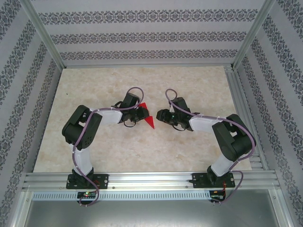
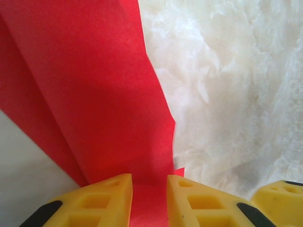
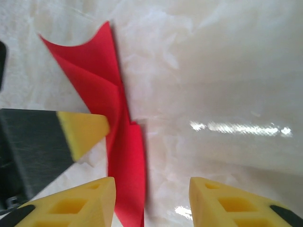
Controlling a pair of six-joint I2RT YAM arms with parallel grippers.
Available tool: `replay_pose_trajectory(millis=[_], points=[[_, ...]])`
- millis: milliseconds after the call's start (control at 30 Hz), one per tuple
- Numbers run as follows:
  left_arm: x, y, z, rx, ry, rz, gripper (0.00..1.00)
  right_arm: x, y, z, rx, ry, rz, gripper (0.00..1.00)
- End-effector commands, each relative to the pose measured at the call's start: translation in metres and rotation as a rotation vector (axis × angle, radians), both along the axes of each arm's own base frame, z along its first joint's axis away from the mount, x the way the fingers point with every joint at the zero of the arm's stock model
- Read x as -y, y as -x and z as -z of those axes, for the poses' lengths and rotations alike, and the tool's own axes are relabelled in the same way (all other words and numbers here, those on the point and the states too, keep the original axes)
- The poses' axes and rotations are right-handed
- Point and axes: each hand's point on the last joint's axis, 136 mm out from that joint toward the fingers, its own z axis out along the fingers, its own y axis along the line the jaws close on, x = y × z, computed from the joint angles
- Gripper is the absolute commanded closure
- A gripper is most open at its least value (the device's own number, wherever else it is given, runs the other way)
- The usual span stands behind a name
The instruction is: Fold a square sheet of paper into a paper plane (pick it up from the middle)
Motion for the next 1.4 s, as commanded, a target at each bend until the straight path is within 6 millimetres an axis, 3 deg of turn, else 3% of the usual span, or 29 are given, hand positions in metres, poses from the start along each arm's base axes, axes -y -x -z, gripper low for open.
replay_pose_trajectory(millis=[0, 100, 233, 433, 600, 1000, 1367], points=[[-0.002, -0.004, -0.04, 0.072, 0.049, -0.014, 0.69, 0.007, -0.009, -0.008, 0.051, 0.062, 0.038, 0.51], [-0.016, 0.001, -0.053, 0.099, -0.013, -0.028, 0.63, 0.012, -0.01, -0.011, 0.073, 0.099, 0.053, 0.46], [-0.034, 0.009, -0.048, 0.089, -0.111, -0.043, 0.56, 0.011, -0.012, -0.015, 0.107, 0.125, 0.043, 0.39], [-0.037, 0.016, -0.037, 0.066, -0.117, -0.042, 0.51, -0.001, -0.008, -0.025, 0.164, 0.163, -0.013, 0.36], [-0.04, 0.013, -0.038, 0.078, -0.126, -0.064, 0.51, -0.024, 0.0, -0.035, 0.255, 0.235, -0.113, 0.39], [-0.043, 0.002, -0.029, 0.016, -0.15, -0.148, 0.73, -0.077, 0.015, -0.04, 0.467, 0.31, -0.41, 0.47], [-0.045, 0.007, -0.037, -0.057, -0.089, -0.245, 0.87, -0.088, 0.01, -0.02, 0.564, 0.376, -0.502, 0.56]])
